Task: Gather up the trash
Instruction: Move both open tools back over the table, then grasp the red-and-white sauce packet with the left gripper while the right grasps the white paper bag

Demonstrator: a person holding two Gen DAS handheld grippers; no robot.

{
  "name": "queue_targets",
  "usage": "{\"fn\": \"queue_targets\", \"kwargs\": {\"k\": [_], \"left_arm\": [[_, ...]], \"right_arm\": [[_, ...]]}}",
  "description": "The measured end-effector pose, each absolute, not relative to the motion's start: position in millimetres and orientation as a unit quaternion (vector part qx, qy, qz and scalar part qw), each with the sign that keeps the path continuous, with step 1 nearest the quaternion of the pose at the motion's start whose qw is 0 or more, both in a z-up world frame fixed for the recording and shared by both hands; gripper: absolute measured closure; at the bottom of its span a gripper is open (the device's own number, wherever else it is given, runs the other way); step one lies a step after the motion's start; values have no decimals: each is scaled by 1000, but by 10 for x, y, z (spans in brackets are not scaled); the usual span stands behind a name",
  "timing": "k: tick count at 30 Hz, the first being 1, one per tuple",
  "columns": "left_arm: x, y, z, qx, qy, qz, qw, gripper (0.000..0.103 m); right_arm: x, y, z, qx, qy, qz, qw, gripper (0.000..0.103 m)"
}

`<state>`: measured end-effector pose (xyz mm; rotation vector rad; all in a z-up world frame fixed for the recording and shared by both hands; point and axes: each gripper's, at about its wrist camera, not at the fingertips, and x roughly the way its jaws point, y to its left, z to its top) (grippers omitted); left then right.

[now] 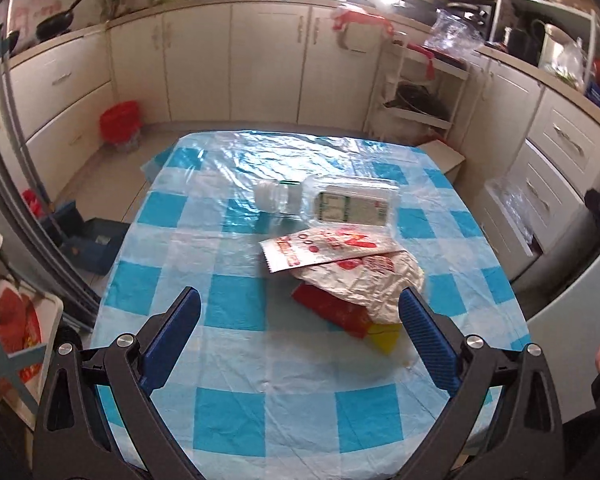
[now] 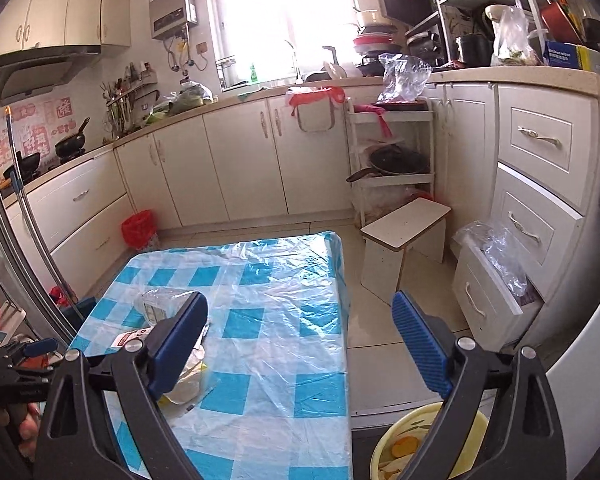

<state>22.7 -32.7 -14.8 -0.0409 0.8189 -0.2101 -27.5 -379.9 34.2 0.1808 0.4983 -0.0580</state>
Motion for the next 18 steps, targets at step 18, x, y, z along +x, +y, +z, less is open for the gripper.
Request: {"fn": "queue_targets", "kwargs": {"k": [18], "left_arm": [[301, -492, -438, -13, 435, -123, 892, 8]], "right_arm": [[87, -3257, 21, 23, 329, 18, 944, 13]]}}
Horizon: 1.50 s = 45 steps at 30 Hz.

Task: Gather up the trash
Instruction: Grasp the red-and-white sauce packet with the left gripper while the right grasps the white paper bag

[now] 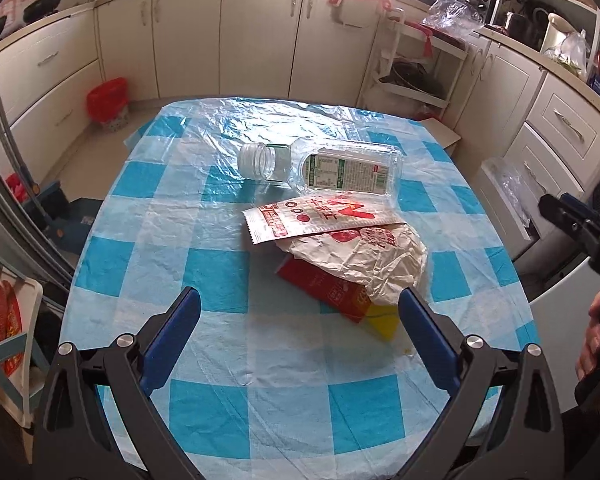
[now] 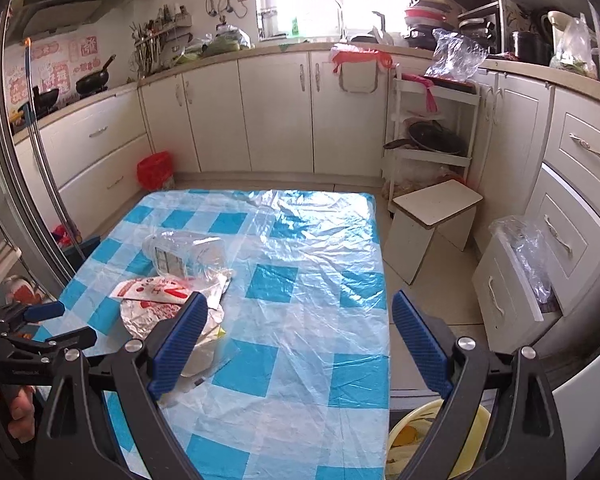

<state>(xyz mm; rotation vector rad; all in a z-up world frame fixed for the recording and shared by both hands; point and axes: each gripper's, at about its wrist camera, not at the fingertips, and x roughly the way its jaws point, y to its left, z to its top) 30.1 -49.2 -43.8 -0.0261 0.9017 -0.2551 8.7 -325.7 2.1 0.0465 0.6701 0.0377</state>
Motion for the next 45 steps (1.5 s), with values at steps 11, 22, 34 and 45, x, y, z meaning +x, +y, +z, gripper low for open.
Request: {"fn": "queue_targets", "kwargs": {"k": [11, 22, 34, 45], "left_arm": [[537, -125, -463, -46, 443, -82, 891, 8], [983, 103, -613, -102, 492, -85, 861, 8], [1038, -368, -783, -64, 504, -142, 850, 30], [1044, -406, -684, -99, 488, -172, 850, 100]], "right_arm": [[759, -2693, -646, -74, 429, -31, 900, 13], [549, -1984, -788, -144, 453, 163, 864, 13], [640, -2604, -614, -15, 466, 137, 874, 17], [648, -2550, -644, -23, 470, 144, 870, 18]]}}
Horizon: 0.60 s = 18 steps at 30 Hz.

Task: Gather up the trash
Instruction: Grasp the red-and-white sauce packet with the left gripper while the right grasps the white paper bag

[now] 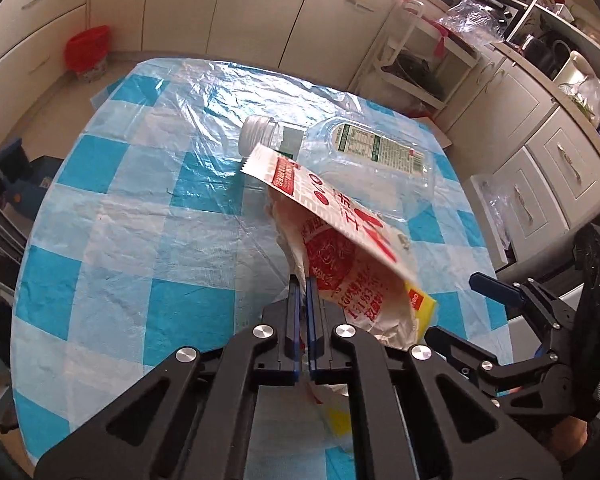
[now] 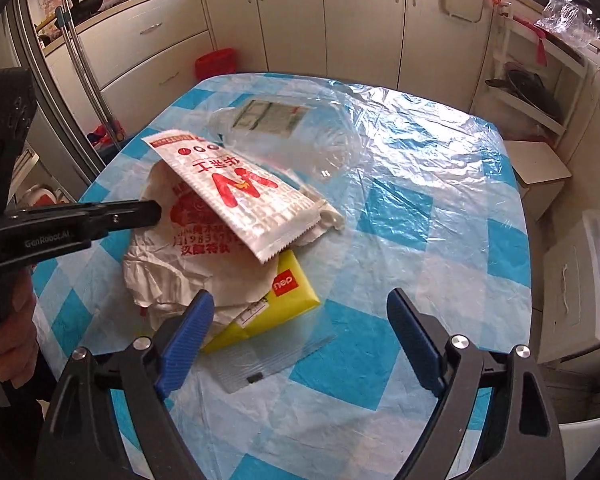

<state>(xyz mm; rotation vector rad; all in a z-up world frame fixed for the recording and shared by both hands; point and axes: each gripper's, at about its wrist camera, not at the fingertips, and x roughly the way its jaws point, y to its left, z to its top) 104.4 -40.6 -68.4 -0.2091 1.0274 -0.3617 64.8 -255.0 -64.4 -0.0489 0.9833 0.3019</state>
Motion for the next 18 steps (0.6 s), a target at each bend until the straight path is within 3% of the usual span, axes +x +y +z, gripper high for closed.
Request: {"fn": "queue_targets", "kwargs": {"k": [9, 18], "left_arm": [[895, -129, -519, -117, 492, -204, 838, 101], [706, -71, -499, -69, 507, -238, 825, 101]], "right_arm": [[641, -2481, -605, -27, 461, 154, 873, 18], [591, -1919, -454, -39, 413, 259, 872, 18]]}}
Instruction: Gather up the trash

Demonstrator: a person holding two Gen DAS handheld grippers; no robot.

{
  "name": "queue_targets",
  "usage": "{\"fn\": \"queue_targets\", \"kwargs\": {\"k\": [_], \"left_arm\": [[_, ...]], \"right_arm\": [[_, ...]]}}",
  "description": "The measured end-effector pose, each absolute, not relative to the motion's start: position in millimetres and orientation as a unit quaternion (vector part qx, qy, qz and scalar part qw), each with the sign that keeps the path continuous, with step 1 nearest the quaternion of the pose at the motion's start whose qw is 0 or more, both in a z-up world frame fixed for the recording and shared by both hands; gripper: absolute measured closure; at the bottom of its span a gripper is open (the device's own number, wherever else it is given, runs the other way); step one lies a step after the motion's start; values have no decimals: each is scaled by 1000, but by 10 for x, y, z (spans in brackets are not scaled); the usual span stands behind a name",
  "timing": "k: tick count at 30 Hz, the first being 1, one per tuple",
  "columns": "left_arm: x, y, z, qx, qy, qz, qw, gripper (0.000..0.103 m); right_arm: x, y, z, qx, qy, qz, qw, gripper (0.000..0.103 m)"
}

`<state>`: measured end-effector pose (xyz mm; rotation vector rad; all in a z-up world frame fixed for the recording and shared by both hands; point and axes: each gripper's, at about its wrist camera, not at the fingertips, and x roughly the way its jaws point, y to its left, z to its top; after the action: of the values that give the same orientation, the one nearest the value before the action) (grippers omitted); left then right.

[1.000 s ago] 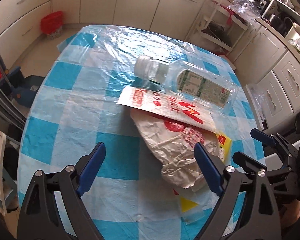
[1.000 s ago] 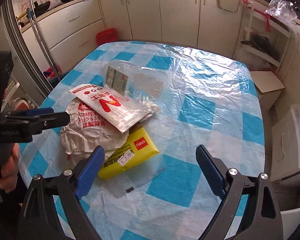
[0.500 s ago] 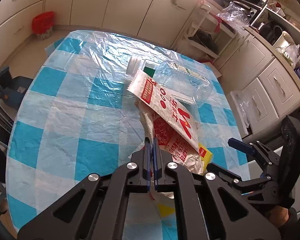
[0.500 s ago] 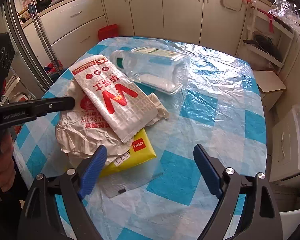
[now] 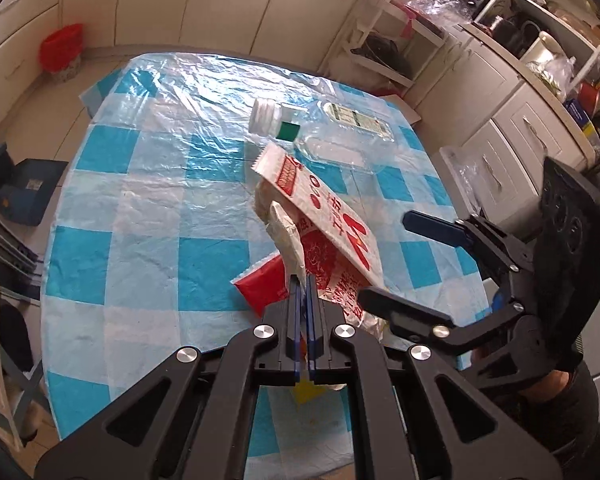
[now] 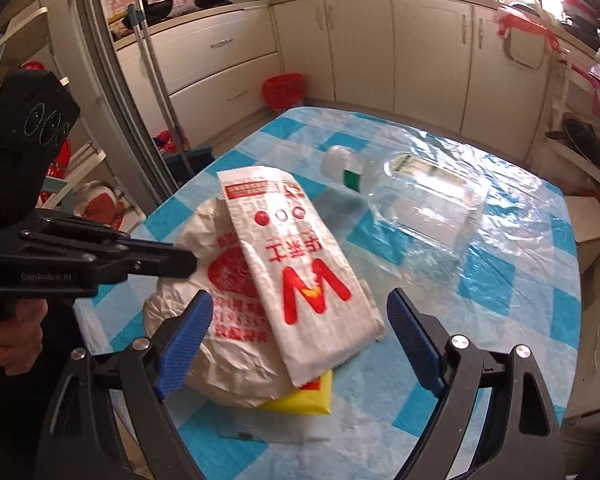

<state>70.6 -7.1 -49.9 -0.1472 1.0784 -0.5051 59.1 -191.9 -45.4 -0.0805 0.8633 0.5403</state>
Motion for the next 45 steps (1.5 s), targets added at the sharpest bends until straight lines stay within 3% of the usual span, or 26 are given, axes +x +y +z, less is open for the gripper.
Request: {"fn": "queue_targets", "kwargs": {"k": [2, 5, 7, 9, 14, 45], "left_arm": [[627, -125, -451, -41, 498, -246, 831, 101], [605, -115, -457, -27, 498, -246, 831, 101], [635, -66, -497, -32, 504, -241, 829, 101], [654, -27, -516, -38, 507, -239, 828, 101], [642, -27, -468, -43, 497, -243, 832, 101], [457, 221, -118, -145, 412, -251, 864, 101]], "right_arm": [[644, -1804, -541, -46, 424, 261, 866, 23], [772, -1784, -701, -18, 461, 264, 847, 58], [790, -1852, -712, -1, 465, 257, 847, 65], [795, -1945, -678, 14, 462, 245, 852, 84], [792, -2289, -592, 41, 451, 192, 871, 98], [335, -2979, -309, 63, 410, 119, 902, 100]]}}
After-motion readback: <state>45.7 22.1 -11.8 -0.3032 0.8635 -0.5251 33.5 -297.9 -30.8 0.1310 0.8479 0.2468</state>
